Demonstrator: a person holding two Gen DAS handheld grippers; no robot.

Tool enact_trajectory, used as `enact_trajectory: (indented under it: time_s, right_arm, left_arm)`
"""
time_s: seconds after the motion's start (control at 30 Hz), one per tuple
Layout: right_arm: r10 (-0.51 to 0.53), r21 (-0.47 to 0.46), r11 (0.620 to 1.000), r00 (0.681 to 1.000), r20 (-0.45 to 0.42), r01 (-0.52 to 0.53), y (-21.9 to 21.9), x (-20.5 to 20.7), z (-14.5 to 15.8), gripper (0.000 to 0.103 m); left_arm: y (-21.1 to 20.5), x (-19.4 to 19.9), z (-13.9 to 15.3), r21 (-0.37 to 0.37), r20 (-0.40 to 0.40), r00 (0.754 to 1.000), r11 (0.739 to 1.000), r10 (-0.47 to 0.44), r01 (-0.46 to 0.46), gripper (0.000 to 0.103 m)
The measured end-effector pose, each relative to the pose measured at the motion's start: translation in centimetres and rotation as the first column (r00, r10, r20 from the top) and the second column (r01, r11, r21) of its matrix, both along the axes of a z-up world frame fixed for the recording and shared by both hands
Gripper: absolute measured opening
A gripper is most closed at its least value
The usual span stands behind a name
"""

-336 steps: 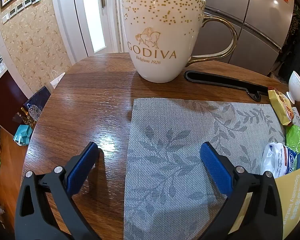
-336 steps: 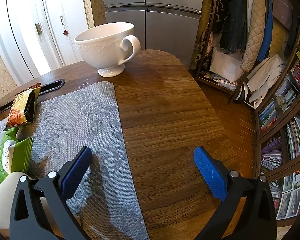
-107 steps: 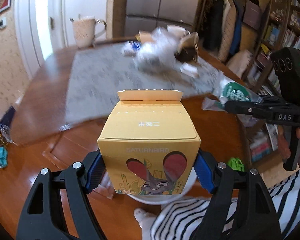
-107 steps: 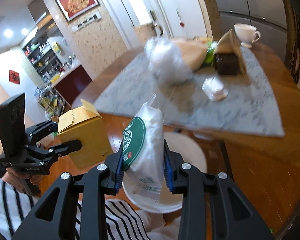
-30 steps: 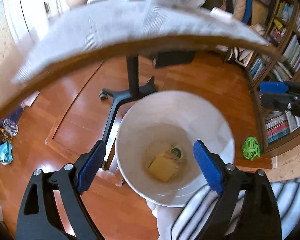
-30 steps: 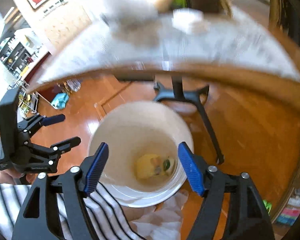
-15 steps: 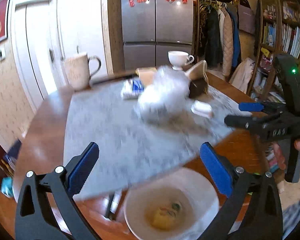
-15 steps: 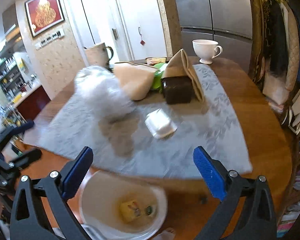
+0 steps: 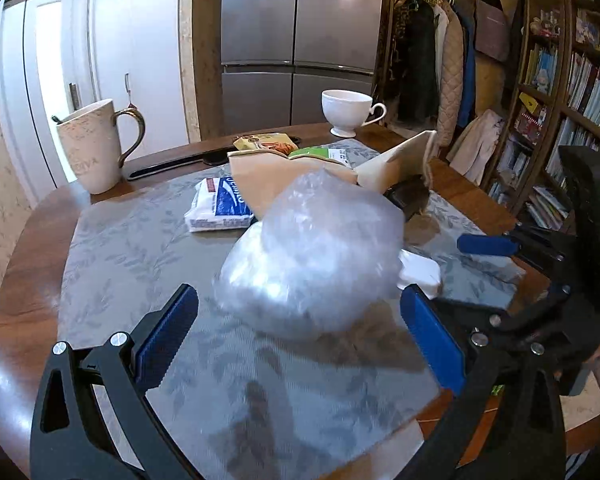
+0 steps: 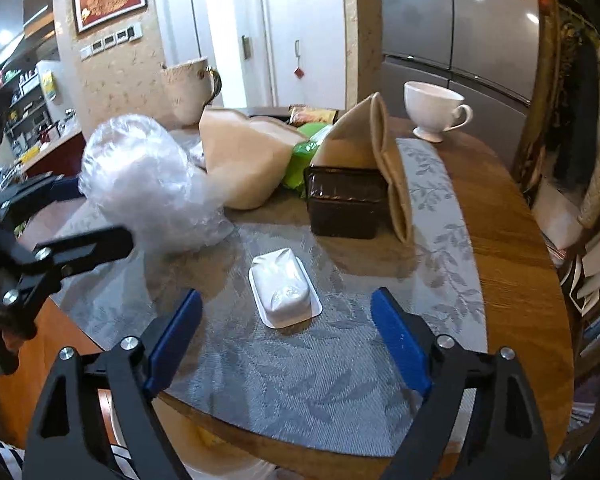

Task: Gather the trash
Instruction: 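Grasp the plastic-wrapped bundle with the left tool while the right tool grasps the white tray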

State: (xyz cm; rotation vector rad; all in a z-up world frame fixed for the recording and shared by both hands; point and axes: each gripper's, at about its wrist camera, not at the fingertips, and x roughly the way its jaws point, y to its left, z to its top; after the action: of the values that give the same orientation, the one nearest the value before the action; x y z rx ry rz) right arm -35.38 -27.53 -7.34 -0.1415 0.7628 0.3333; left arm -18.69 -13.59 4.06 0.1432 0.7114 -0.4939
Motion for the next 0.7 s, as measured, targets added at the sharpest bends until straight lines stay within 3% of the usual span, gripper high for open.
enact_trajectory:
  time_s: [0.17, 0.2, 0.23, 0.37, 0.53, 0.7]
  right_arm:
    - [0.022, 0.027, 0.999, 0.999, -0.024, -0.021, -0.3, 0.5, -0.3, 0.079]
    - [0.031, 0.03, 0.999, 0.999, -0.027, -0.03, -0.2, 0.7, -0.4, 0.077]
    - [0.043, 0.027, 0.999, 0.999, -0.034, -0.042, 0.0, 1.1, -0.4, 0.072]
    - [0.063, -0.007, 0.998, 0.997, -0.036, -0.063, 1.0, 1.6, -0.8, 0.062]
    - [0.081, 0.017, 0.997, 0.995, -0.05, -0.08, 1.0, 1.9, -0.7, 0.052]
    - [0.085, 0.005, 0.996, 0.995, -0.044, -0.085, 0.9, 1.6, -0.7, 0.051]
  left_arm:
    - [-0.5, 1.7, -0.6, -0.022, -0.03, 1.0, 1.0, 0.007, -0.007, 0.1]
    - [-0.5, 1.9, -0.6, -0.027, -0.035, 0.999, 1.0, 0.014, -0.015, 0.097]
    - [-0.3, 2.2, -0.8, -0.034, -0.048, 0.999, 0.999, 0.022, -0.023, 0.088]
    - [0.8, 2.7, -0.9, -0.065, -0.076, 0.996, 0.997, 0.046, -0.051, 0.076]
    - [3.4, 2.2, -0.7, -0.059, -0.08, 0.991, 0.993, 0.102, -0.107, 0.075]
    - [5.8, 1.4, -0.7, -0.045, -0.088, 0.984, 0.986, 0.158, -0.162, 0.076]
